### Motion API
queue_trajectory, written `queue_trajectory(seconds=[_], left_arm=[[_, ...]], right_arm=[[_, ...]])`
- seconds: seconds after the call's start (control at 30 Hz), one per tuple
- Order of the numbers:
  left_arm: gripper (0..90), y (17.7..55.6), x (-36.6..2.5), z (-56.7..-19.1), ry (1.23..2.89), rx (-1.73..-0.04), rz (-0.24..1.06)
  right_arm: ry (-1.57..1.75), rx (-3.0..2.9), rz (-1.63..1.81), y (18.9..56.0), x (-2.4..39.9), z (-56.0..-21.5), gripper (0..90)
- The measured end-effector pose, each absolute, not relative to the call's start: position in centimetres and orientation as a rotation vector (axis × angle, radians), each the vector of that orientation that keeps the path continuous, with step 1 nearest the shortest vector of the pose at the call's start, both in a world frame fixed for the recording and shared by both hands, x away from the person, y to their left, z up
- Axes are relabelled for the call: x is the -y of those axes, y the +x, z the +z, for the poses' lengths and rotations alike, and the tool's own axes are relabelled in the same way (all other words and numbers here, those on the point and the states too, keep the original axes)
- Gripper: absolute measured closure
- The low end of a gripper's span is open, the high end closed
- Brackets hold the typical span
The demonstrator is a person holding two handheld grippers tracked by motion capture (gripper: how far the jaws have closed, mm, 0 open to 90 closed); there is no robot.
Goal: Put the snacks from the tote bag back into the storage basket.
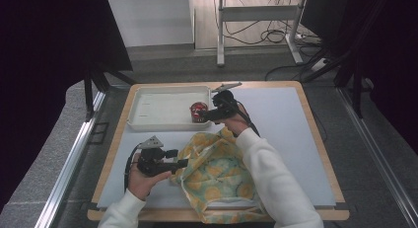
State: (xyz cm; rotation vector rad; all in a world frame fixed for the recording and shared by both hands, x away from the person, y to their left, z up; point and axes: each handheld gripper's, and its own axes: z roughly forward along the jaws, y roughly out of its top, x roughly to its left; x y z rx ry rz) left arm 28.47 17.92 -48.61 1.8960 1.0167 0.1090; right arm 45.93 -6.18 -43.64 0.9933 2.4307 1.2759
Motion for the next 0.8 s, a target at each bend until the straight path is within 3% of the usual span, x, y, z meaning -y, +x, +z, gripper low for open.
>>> queue_trajectory(seconds=[0.8], left_arm=[[37.0, 28.8, -17.6, -48.6, 1.891, -1.021, 0.118]], right_arm=[[0.947, -2.363, 1.293, 35.7, 17.8, -43.2, 25.4]])
